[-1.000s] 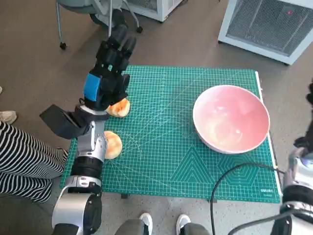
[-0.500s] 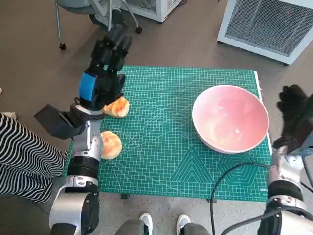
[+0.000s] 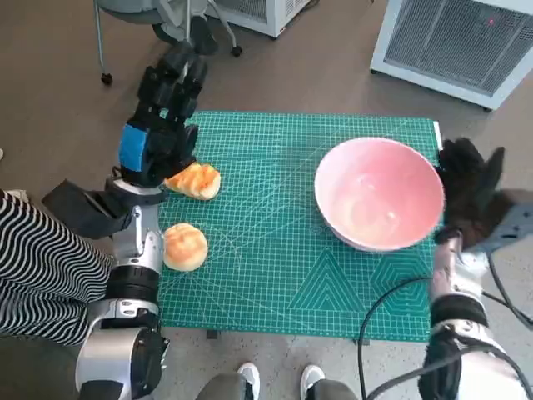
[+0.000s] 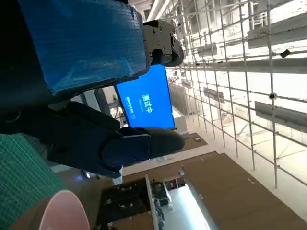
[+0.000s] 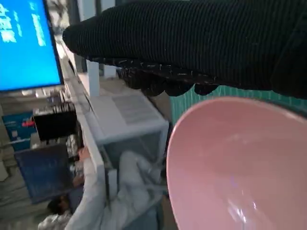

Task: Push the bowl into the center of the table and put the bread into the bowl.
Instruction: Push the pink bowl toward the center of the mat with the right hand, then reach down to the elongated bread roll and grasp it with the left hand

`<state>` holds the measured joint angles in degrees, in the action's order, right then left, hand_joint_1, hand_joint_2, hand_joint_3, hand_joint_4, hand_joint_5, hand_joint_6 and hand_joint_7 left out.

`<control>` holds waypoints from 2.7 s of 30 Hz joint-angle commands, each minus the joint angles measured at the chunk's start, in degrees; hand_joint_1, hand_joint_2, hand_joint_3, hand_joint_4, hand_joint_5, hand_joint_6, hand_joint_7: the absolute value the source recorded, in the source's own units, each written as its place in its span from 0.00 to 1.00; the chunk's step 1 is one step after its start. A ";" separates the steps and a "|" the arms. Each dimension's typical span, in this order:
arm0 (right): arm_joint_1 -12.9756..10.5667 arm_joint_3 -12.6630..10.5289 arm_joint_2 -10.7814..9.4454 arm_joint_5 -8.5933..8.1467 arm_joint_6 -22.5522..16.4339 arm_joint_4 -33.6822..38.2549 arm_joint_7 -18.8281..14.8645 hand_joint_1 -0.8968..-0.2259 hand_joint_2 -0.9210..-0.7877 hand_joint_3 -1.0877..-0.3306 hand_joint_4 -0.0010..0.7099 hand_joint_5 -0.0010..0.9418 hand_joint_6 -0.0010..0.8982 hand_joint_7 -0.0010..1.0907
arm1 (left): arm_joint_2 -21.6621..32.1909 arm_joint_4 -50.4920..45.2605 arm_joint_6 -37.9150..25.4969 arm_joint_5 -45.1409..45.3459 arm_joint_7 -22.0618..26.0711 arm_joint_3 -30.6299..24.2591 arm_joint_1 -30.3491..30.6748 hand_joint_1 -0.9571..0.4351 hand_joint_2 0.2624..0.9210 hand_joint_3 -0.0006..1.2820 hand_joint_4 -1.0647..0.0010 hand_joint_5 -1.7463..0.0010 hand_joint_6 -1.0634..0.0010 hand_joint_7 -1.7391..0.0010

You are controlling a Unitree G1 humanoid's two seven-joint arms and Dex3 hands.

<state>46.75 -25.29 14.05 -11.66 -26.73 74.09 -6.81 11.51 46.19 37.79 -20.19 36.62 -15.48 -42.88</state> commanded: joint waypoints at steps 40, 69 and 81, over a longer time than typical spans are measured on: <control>5.86 2.95 -11.94 1.53 5.90 2.06 -1.95 0.32 0.00 0.36 0.16 0.00 0.03 0.31 | 2.09 -12.33 -1.82 1.26 -7.56 0.45 8.45 0.21 1.00 0.36 0.90 0.98 1.00 0.76; 4.62 12.02 -4.51 6.87 -20.03 -11.42 -5.67 0.18 0.00 0.38 0.22 0.01 0.08 0.37 | -0.36 -9.68 -1.32 2.57 -9.58 2.54 4.37 0.21 1.00 0.35 0.90 0.99 1.00 0.80; -3.50 14.93 -3.06 4.59 -21.78 -37.25 -9.78 0.12 0.00 0.51 0.28 0.02 0.06 0.51 | -2.16 -6.91 -2.29 1.64 -3.76 5.59 -4.09 0.16 1.00 0.31 0.87 0.99 0.99 0.78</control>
<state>46.93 -11.46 9.49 -7.09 -49.69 43.54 -15.76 9.89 38.72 36.20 -18.37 30.68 -11.18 -43.14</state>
